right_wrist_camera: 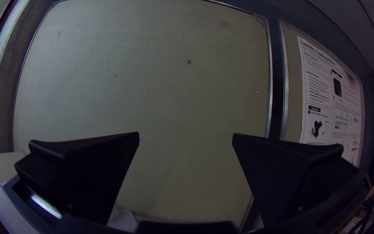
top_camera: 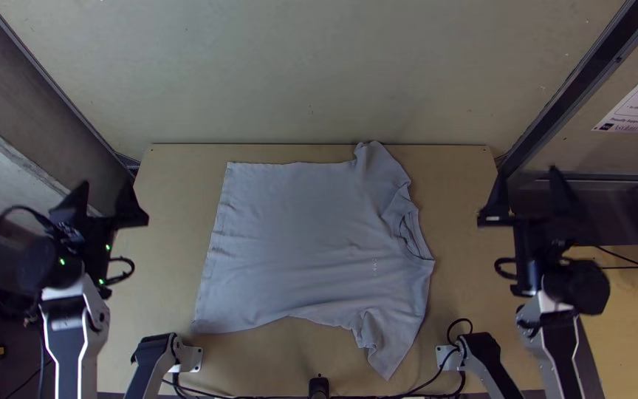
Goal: Fold the t-shirt
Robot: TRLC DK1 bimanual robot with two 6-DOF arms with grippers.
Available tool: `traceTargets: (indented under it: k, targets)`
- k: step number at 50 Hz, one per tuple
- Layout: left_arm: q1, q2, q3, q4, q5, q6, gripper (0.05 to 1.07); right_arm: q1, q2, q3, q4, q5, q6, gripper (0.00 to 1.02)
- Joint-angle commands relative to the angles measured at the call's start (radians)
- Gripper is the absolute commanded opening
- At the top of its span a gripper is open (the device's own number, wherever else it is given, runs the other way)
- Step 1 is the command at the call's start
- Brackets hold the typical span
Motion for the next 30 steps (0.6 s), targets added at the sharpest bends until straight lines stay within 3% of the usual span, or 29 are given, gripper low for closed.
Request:
traceTargets:
  k: [1,8,18,30]
  targets:
    - [-0.012,0.114,0.115,0.005,0.003,-0.008,1.02,-0.016,0.136,0.141,-0.043,0.012,-0.037,0.99]
    - [-0.038,0.273,0.279,-0.045,-0.001,-0.011,1.02,-0.022,0.336,0.363,-0.201,0.029,-0.023,0.99]
    - [-0.075,0.537,0.575,-0.260,-0.001,-0.053,1.02,-0.037,0.576,0.624,-0.349,0.035,0.054,0.99]
    - [-0.113,0.790,0.830,-0.409,0.002,-0.125,1.02,-0.037,0.823,0.883,-0.520,0.035,0.149,0.99]
